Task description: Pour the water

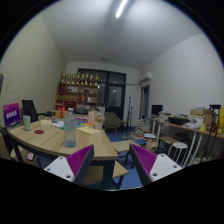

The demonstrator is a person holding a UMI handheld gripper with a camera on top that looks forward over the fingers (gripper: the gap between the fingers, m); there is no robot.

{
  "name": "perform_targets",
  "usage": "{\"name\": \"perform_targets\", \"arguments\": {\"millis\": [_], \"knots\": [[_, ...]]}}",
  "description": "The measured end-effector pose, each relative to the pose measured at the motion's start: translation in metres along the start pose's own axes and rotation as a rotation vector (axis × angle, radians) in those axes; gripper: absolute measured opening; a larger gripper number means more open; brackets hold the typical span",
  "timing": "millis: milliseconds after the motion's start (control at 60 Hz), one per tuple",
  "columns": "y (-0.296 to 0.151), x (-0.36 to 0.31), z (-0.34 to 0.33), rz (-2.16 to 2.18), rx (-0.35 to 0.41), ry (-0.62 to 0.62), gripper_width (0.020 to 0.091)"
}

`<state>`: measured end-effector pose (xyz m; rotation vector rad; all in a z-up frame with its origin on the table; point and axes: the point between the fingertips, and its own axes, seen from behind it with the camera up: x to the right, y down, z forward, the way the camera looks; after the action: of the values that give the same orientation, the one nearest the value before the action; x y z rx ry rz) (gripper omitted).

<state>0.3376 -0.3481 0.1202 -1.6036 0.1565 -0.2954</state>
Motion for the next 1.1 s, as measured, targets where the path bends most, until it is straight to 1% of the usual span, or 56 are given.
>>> {"name": "perform_targets", "arguments": {"millis": [233,333,417,583,817,967,1083,1100], "knots": [[-0.002,-0.009,0.01,-0.011,0.003,-0.029,0.0805],[0.001,-0.027,0.021,0.002,0.0,-0.054,0.0806],[0.0,-0.06,0.036,0.004,0.009,-0.105,0.0804],[0.022,-0.119,0.074,0.015,-0.033,-0.173,0.0805],[0.017,-0.193,0.131,0.014,0.009,-0.244,0.0807],[0.006,-0.225,0.175,-0.03,0.043,-0.22,0.0807],[0.001,-0.229,0.202,-0.061,0.051,-0.182,0.0815],[0.002,-0.226,0.213,-0.061,0.052,-0.181,0.0813]]}}
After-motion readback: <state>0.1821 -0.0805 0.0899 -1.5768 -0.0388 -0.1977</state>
